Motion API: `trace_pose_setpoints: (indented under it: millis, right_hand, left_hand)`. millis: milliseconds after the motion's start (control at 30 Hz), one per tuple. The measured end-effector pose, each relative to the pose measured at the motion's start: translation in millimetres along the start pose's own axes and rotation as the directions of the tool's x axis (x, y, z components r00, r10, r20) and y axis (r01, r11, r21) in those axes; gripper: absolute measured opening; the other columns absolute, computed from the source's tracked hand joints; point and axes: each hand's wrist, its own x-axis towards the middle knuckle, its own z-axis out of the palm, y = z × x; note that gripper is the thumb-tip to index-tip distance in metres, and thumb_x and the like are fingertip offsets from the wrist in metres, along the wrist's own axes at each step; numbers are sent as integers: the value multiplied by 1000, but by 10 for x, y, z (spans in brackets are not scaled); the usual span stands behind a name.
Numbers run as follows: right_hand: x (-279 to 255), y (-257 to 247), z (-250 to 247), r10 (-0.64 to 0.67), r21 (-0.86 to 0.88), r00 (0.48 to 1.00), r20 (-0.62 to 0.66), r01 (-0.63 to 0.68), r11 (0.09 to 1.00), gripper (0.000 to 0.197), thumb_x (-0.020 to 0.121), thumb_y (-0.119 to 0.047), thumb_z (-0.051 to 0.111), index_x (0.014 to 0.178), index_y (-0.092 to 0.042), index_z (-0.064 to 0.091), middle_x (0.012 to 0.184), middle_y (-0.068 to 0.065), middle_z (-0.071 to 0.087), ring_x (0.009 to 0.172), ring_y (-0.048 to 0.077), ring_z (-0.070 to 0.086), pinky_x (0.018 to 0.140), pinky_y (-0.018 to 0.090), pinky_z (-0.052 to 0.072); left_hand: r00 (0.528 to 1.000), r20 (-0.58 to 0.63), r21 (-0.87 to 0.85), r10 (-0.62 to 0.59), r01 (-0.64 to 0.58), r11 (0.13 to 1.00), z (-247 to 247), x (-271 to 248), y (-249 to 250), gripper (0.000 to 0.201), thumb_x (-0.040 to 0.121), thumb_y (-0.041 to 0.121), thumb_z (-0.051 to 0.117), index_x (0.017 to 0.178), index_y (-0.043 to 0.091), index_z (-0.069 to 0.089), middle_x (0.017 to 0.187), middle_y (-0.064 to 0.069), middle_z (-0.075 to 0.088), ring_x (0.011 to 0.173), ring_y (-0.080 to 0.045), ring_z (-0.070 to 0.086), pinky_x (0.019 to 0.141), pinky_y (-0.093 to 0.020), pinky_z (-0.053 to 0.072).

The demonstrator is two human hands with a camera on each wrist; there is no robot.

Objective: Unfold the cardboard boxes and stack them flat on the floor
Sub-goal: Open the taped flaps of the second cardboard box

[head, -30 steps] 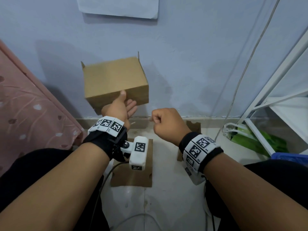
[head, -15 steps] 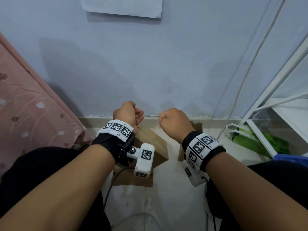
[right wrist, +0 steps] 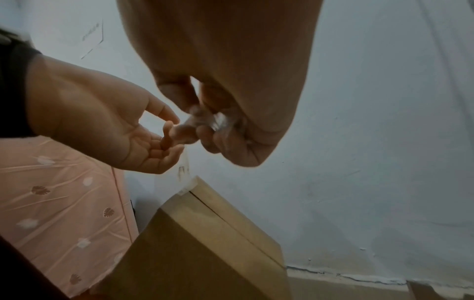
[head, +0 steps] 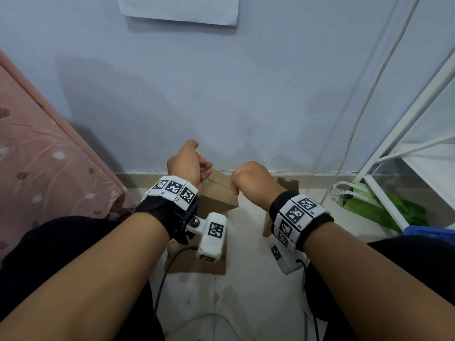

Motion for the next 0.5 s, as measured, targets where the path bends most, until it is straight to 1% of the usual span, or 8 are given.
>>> trace_pose_setpoints:
  millis: [67, 133, 200, 233, 333, 400, 467, 500]
  right_hand:
    - [2, -11, 8, -2, -53, 1000, 24, 3, 999, 20, 86, 4, 52, 74, 0, 67, 66, 3, 52, 66, 18, 48, 67, 31, 43]
    - [25, 35, 29, 2, -20, 999, -35, -3, 1000, 24, 91, -6, 50, 68, -7, 55, 63, 6, 47, 62, 24, 48, 65, 39, 46]
    - [50, 105, 49, 19, 45, 990, -142, -12, 999, 22, 90, -7, 49, 69, -4, 54, 66, 11, 57, 56, 34, 61, 60, 46, 59]
    - [64, 131, 67, 42, 60, 988, -149, -34, 998, 19, 93, -6, 46, 79, -3, 59, 76, 12, 63, 60, 34, 68, 60, 48, 61]
    - [75, 176, 74, 72, 40, 992, -105, -68, 997, 27, 96, -1, 41, 111, -11, 60, 102, 10, 62, 76, 32, 72, 66, 44, 62]
    - [72, 151, 38, 14, -115, 996, -91, -24, 993, 16, 99, -14, 49, 96, -11, 65, 95, 7, 63, 85, 30, 69, 67, 35, 52]
    - [27, 95, 10, 85, -361, 985, 151, -25, 932, 35, 102, -40, 51, 82, -14, 66, 86, 5, 65, 89, 28, 65, 71, 33, 44]
    - [-24, 60, 16, 225, -479, 906, 359, -28, 877, 42, 104, -47, 46, 94, -15, 71, 98, 5, 70, 101, 27, 65, 80, 34, 44]
  left_hand:
    - [1000, -6, 23, 4, -4, 1000, 3, 11, -3, 22, 91, 25, 60, 74, 12, 57, 56, 0, 53, 57, -19, 63, 70, -33, 60]
    - [1000, -7, 46, 13, -13, 999, 2, 16, -18, 21, 92, 21, 60, 73, 11, 58, 58, 0, 55, 57, -17, 64, 66, -30, 59]
    - [1000, -2, 61, 19, -19, 998, 6, 17, -37, 20, 93, 17, 59, 73, 11, 58, 61, -1, 55, 56, -15, 63, 61, -27, 57]
    - [1000, 4, 66, 23, -23, 998, 12, 17, -43, 21, 93, 15, 59, 73, 11, 58, 62, -1, 55, 55, -15, 62, 60, -27, 56]
    - [999, 12, 80, 31, -32, 996, 22, 10, -47, 21, 94, 12, 59, 73, 10, 57, 62, -2, 54, 55, -15, 60, 61, -27, 55]
    - [999, 16, 89, 35, -36, 995, 23, 14, -43, 21, 93, 11, 59, 72, 10, 57, 61, -2, 54, 54, -15, 59, 60, -26, 54]
    - [999, 19, 99, 39, -41, 994, 22, 22, -41, 21, 93, 11, 59, 72, 10, 57, 60, -1, 53, 52, -15, 59, 58, -26, 53]
    - [999, 20, 108, 40, -42, 993, 23, 26, -41, 21, 93, 10, 59, 72, 10, 57, 59, -1, 53, 52, -15, 58, 58, -26, 53]
